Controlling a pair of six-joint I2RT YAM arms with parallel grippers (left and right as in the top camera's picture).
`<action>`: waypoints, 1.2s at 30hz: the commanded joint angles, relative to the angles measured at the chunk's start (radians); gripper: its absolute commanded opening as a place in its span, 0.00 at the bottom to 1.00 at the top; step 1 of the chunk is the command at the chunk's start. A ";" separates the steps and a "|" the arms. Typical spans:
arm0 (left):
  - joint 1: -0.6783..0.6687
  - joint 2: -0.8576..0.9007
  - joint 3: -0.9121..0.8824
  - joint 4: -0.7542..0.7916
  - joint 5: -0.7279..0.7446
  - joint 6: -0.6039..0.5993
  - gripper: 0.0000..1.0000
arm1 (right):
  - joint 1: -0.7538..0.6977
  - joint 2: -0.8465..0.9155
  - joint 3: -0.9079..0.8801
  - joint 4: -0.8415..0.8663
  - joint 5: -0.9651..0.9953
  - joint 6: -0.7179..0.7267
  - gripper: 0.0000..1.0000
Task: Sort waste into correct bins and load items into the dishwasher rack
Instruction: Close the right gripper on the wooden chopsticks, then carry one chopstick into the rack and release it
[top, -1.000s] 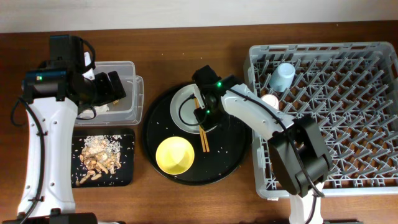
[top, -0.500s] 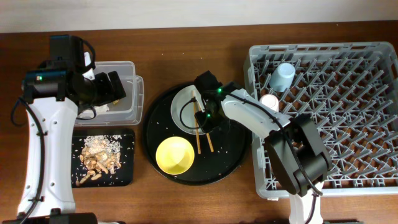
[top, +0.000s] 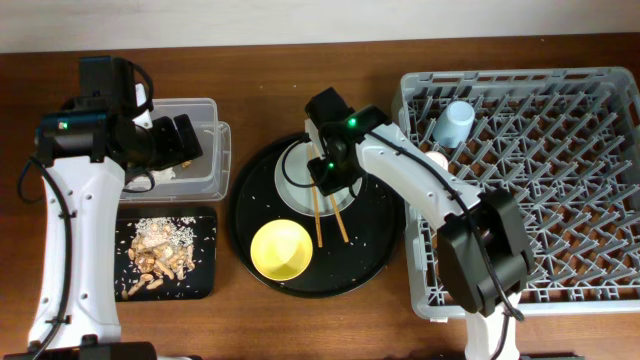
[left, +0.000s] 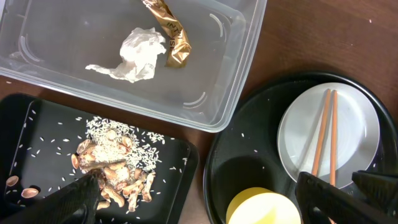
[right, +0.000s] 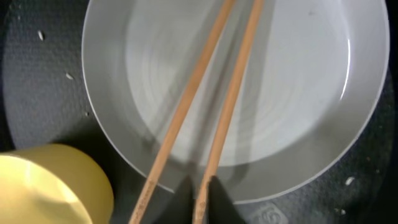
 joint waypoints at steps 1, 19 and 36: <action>0.002 -0.009 -0.001 -0.001 -0.014 0.000 1.00 | -0.005 -0.025 0.002 -0.007 0.011 0.007 0.24; 0.002 -0.009 -0.001 -0.001 -0.014 0.000 1.00 | 0.000 -0.006 -0.257 0.290 0.026 0.006 0.12; 0.002 -0.009 -0.001 -0.001 -0.014 0.000 1.00 | -0.175 -0.277 -0.043 -0.102 0.027 -0.035 0.04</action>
